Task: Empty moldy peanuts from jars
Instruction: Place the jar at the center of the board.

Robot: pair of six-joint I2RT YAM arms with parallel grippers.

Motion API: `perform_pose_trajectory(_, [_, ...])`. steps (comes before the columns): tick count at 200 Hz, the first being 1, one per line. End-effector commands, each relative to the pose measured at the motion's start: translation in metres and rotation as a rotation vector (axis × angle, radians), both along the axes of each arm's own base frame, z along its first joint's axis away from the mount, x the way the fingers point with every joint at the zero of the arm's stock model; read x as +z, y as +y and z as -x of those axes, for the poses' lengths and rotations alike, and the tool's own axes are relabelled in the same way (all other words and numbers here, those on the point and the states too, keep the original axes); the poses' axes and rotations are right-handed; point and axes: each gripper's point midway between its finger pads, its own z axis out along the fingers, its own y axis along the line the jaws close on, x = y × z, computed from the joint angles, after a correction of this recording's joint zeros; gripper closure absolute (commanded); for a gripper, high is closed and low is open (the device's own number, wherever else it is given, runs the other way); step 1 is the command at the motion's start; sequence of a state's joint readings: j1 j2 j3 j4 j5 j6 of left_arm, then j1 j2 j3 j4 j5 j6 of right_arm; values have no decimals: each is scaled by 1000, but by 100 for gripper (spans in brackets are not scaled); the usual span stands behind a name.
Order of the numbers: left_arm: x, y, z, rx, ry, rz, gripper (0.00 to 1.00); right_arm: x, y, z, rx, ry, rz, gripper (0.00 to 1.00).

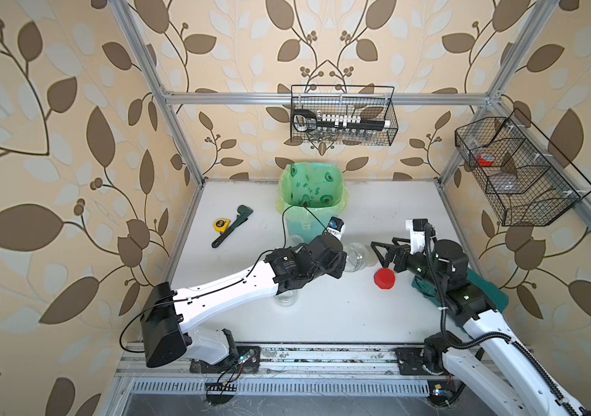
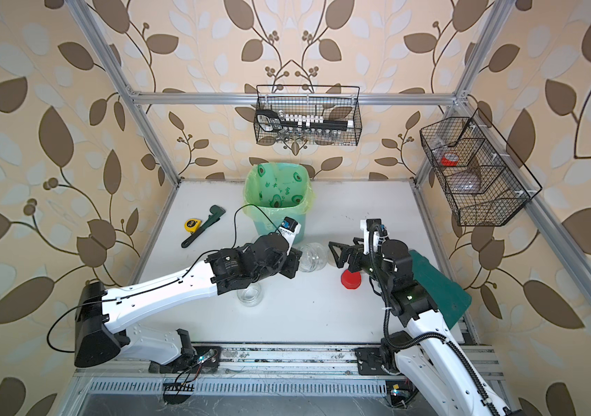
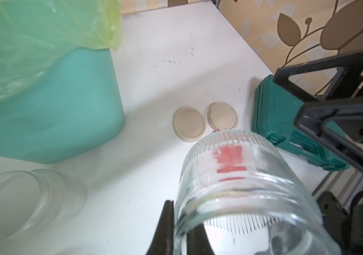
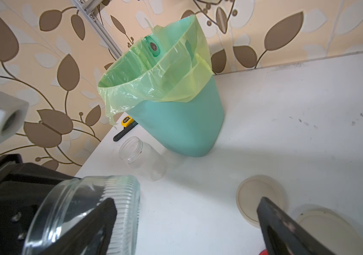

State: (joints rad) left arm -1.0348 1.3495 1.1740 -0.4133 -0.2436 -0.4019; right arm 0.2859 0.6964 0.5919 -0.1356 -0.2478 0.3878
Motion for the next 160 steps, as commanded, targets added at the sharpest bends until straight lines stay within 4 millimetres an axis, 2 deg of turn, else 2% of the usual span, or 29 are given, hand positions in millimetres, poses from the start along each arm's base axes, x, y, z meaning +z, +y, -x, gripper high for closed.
perform_pose_trajectory(1, [16,16,7,-5,-20,-37,100,-12,-11,1,-45,0,61,0])
perform_pose_trajectory(51, [7,33,27,-85,24,-241,100,-13,-18,4,-64,-28,113,0])
perform_pose_trajectory(89, [-4,53,29,-82,39,-495,100,-16,-17,3,-56,-20,118,0])
perform_pose_trajectory(95, [-15,53,27,-84,53,-562,100,-16,-16,3,-52,-15,120,0])
perform_pose_trajectory(116, [-26,53,27,-104,64,-666,100,-18,-14,2,-38,-9,124,1])
perform_pose_trajectory(160, [-46,53,24,-138,70,-769,100,-21,-12,1,-31,2,130,1])
